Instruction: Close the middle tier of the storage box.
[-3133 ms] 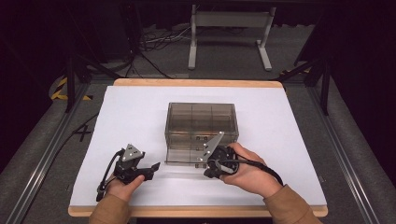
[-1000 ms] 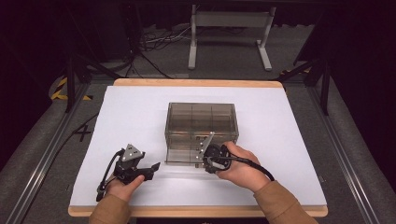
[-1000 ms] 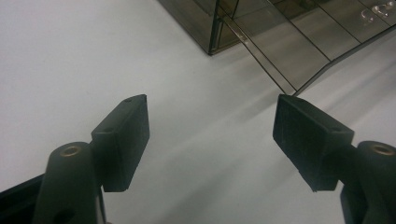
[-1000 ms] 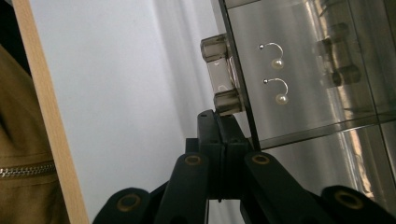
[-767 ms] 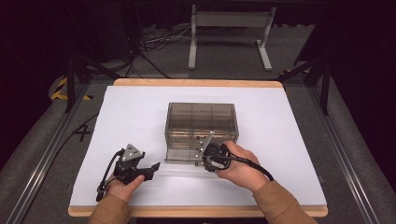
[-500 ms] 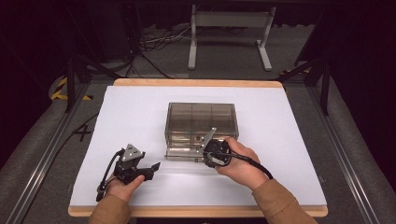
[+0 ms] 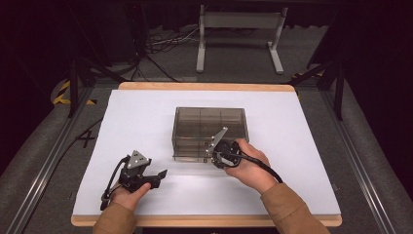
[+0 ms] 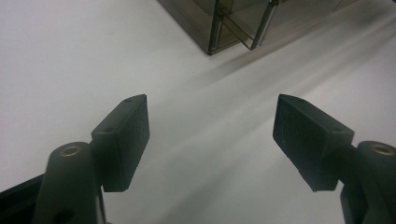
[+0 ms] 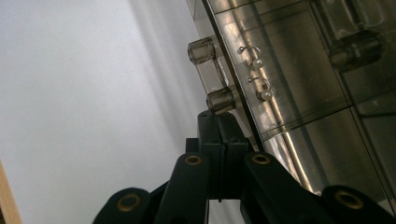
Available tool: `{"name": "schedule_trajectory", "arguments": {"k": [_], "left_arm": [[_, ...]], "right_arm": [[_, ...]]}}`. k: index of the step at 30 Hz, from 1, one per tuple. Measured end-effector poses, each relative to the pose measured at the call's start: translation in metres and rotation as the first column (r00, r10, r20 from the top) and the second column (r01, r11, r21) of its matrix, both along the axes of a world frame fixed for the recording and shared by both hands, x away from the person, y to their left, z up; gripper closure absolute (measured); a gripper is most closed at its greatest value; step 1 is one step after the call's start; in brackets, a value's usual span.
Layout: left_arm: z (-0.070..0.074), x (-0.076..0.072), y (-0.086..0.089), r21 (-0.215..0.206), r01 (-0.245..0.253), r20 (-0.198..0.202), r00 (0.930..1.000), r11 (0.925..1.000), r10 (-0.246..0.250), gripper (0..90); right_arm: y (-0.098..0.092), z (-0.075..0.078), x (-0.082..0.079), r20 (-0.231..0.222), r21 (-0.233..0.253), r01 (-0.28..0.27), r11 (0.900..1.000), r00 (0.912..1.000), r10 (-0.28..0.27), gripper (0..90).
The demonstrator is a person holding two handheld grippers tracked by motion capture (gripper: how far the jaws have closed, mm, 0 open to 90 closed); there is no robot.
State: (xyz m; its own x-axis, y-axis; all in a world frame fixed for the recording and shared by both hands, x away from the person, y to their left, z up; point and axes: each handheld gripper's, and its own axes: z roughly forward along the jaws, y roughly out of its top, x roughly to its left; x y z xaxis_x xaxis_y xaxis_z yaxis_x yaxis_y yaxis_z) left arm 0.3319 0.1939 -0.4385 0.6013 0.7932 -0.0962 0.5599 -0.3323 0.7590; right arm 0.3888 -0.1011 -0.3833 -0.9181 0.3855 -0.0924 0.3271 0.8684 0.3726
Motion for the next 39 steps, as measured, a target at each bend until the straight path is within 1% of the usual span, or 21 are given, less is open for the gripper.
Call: {"name": "schedule_trajectory", "arguments": {"k": [2,4,5,8,9,10,12,15,17,24,26,32,37,39], "left_arm": [[0.000,0.000,0.000,0.000,0.000,0.000,1.0000,1.0000,0.000,27.8],[0.000,0.000,0.000,-0.001,0.000,-0.001,1.0000,1.0000,0.000,27.8],[0.000,0.000,0.000,-0.001,0.000,-0.001,1.0000,1.0000,0.000,27.8],[0.000,0.000,0.000,0.000,0.000,0.000,1.0000,1.0000,0.000,27.8],[0.000,0.000,0.000,-0.001,0.000,-0.001,1.0000,1.0000,0.000,27.8],[0.000,0.000,0.000,-0.001,0.000,-0.001,1.0000,1.0000,0.000,27.8],[0.000,0.000,0.000,-0.002,0.000,0.001,1.0000,1.0000,0.000,27.8],[0.000,0.000,0.000,-0.001,0.001,-0.001,1.0000,1.0000,-0.001,27.8],[0.000,0.000,0.000,-0.001,0.000,-0.001,1.0000,1.0000,0.000,27.8],[0.000,0.000,0.000,-0.002,0.001,0.000,1.0000,1.0000,-0.001,27.8],[0.000,0.000,0.000,-0.002,0.001,0.001,1.0000,1.0000,-0.001,27.8],[0.000,0.000,0.000,-0.002,0.001,0.000,1.0000,1.0000,-0.001,27.8],[0.000,0.000,0.000,-0.002,0.001,0.000,1.0000,1.0000,-0.001,27.8],[0.000,0.000,0.000,-0.002,0.001,0.000,1.0000,1.0000,-0.001,27.8]], "right_arm": [[0.000,0.000,0.001,0.003,-0.001,0.004,1.000,1.0000,-0.004,89.9],[-0.001,-0.001,0.004,0.017,0.007,0.008,1.000,0.9998,-0.009,89.9],[-0.001,-0.001,0.004,0.016,0.011,0.019,1.000,0.9997,-0.019,89.9],[-0.002,-0.002,0.006,0.026,0.010,0.019,1.000,0.9995,-0.019,89.9],[-0.002,-0.002,0.006,0.026,0.017,0.027,0.999,0.9993,-0.027,89.9],[-0.003,-0.002,0.008,0.036,0.015,0.031,0.999,0.9989,-0.031,89.9],[-0.003,-0.002,0.008,0.039,0.016,0.033,0.999,0.9987,-0.034,89.9],[-0.004,-0.003,0.011,0.054,0.031,0.051,0.998,0.9972,-0.052,89.9],[-0.004,-0.003,0.011,0.056,0.033,0.050,0.998,0.9971,-0.051,89.9],[-0.005,-0.006,0.015,0.088,0.051,0.079,0.996,0.9926,-0.083,89.7],[-0.005,-0.007,0.015,0.089,0.055,0.089,0.995,0.9916,-0.094,89.7],[-0.005,-0.008,0.017,0.111,0.057,0.104,0.993,0.9878,-0.110,89.8],[-0.005,-0.008,0.018,0.131,0.064,0.126,0.990,0.9824,-0.134,89.9],[-0.005,-0.009,0.018,0.129,0.066,0.130,0.989,0.9821,-0.138,89.9]]}}
